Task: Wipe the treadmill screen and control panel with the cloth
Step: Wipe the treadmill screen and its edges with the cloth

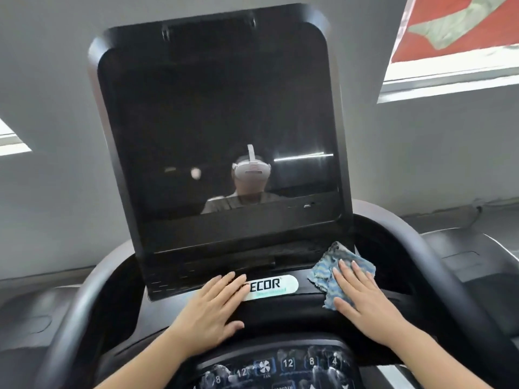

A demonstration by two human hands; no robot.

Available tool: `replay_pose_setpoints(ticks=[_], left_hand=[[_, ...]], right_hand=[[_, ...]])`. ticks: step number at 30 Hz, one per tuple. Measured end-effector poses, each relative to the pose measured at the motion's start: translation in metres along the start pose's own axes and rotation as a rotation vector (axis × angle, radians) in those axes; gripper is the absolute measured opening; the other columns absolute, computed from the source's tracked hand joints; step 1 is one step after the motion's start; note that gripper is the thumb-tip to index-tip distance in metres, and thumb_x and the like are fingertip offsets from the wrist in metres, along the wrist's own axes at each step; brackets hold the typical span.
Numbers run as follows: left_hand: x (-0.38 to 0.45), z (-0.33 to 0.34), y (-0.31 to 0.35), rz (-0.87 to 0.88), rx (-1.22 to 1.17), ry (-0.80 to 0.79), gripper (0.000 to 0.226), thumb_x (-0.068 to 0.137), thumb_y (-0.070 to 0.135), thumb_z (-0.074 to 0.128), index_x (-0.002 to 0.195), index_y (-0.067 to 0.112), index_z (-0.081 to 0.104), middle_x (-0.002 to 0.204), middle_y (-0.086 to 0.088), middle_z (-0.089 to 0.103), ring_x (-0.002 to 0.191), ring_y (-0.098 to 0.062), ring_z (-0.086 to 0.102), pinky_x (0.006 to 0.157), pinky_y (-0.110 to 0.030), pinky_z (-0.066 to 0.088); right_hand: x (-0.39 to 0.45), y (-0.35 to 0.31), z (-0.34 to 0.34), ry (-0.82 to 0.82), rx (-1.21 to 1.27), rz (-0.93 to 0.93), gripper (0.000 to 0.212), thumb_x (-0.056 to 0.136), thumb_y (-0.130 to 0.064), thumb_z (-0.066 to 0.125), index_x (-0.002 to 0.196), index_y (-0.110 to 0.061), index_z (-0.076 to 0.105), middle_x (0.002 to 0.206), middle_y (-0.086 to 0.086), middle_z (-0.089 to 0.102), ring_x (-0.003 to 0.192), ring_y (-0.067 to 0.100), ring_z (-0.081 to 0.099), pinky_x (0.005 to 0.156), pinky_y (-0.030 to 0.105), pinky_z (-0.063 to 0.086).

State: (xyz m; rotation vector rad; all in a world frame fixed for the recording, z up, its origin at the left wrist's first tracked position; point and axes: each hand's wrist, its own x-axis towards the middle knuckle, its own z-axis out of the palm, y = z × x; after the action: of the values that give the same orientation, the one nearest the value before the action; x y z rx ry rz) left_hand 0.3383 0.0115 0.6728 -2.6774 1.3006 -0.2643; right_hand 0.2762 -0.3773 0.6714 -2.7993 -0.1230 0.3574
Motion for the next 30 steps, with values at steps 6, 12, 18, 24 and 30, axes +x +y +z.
replay_pose_setpoints(ticks=[6, 12, 18, 24, 30], left_hand=[[0.001, 0.007, 0.002, -0.006, -0.052, 0.04, 0.074, 0.095, 0.06, 0.047, 0.153, 0.015, 0.038, 0.158, -0.008, 0.041, 0.145, -0.028, 0.04, 0.116, -0.043, 0.026], [0.001, 0.008, 0.001, 0.009, -0.04, 0.073, 0.073, 0.096, 0.058, 0.044, 0.154, 0.014, 0.037, 0.158, -0.007, 0.041, 0.147, -0.026, 0.033, 0.118, -0.042, 0.021], [0.0, 0.006, 0.004, -0.012, -0.022, 0.016, 0.071, 0.099, 0.059, 0.041, 0.154, 0.014, 0.04, 0.16, -0.007, 0.038, 0.147, -0.026, 0.037, 0.116, -0.044, 0.026], [-0.001, 0.004, 0.004, -0.025, -0.019, -0.007, 0.074, 0.099, 0.06, 0.041, 0.156, 0.014, 0.033, 0.161, -0.008, 0.036, 0.148, -0.026, 0.035, 0.115, -0.045, 0.027], [0.0, 0.005, 0.004, -0.018, -0.016, -0.001, 0.078, 0.097, 0.061, 0.042, 0.157, 0.014, 0.028, 0.16, -0.008, 0.039, 0.148, -0.026, 0.031, 0.115, -0.044, 0.026]], right_hand=[[0.031, -0.096, 0.004, -0.009, -0.105, -0.339, 0.082, 0.096, -0.071, 0.004, 0.155, -0.023, 0.034, 0.164, -0.001, 0.019, 0.153, 0.029, 0.012, 0.12, 0.04, 0.002], [0.027, -0.06, 0.0, 0.012, -0.073, -0.318, 0.094, 0.075, -0.078, -0.014, 0.158, -0.037, 0.004, 0.157, -0.02, -0.019, 0.149, 0.01, -0.024, 0.118, 0.027, -0.02], [-0.005, 0.038, -0.005, -0.009, 0.04, -0.059, 0.095, 0.066, -0.092, -0.022, 0.146, -0.042, -0.007, 0.156, -0.017, -0.023, 0.149, 0.013, -0.024, 0.115, 0.02, -0.02], [0.02, -0.05, 0.0, 0.036, -0.09, -0.307, 0.075, 0.1, -0.065, 0.006, 0.15, -0.024, 0.043, 0.159, 0.005, 0.037, 0.148, 0.035, 0.027, 0.121, 0.031, -0.009], [0.029, -0.058, -0.004, 0.047, -0.107, -0.428, 0.081, 0.089, -0.069, 0.004, 0.159, -0.03, 0.017, 0.162, -0.012, -0.008, 0.15, 0.015, -0.019, 0.117, 0.033, -0.024]])
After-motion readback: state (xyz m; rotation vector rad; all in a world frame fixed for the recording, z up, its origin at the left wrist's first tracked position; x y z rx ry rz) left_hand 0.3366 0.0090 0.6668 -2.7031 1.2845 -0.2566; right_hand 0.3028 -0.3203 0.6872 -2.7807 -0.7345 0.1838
